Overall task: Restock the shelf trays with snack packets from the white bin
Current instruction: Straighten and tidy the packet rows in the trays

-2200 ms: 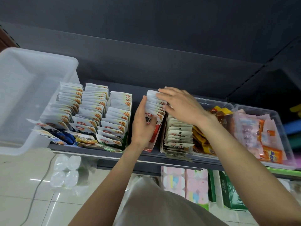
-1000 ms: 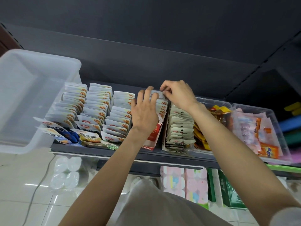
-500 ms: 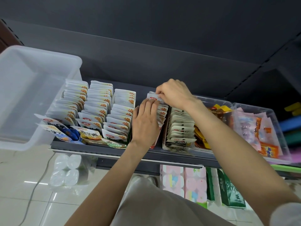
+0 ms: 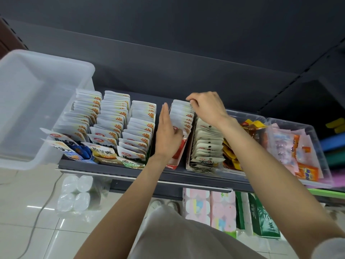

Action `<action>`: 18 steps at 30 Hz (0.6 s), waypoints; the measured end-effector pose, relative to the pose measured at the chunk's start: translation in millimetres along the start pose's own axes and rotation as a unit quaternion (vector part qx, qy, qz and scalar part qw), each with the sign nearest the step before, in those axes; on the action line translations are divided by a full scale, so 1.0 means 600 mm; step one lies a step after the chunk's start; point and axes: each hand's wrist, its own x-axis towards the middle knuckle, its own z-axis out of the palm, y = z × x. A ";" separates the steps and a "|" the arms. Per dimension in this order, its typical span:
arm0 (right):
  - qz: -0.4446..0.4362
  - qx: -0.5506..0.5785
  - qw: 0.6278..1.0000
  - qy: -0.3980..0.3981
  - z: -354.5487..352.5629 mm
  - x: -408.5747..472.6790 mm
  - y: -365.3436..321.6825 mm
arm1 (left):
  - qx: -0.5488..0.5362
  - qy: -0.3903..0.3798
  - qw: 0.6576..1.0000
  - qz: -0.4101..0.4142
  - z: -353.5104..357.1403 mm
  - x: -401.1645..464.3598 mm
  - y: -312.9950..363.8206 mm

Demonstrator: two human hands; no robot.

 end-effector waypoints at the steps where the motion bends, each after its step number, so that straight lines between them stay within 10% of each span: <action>1: -0.005 -0.005 1.000 -0.025 0.001 -0.002 0.002 | -0.039 -0.006 0.999 -0.015 0.005 0.002 -0.003; 12: -0.015 -0.025 0.989 -0.146 -0.017 0.004 -0.004 | -0.059 -0.024 0.998 0.002 0.010 0.028 -0.008; 18: -0.006 0.062 0.996 -0.060 -0.026 -0.008 0.008 | -0.157 -0.008 0.986 -0.045 0.006 0.017 -0.016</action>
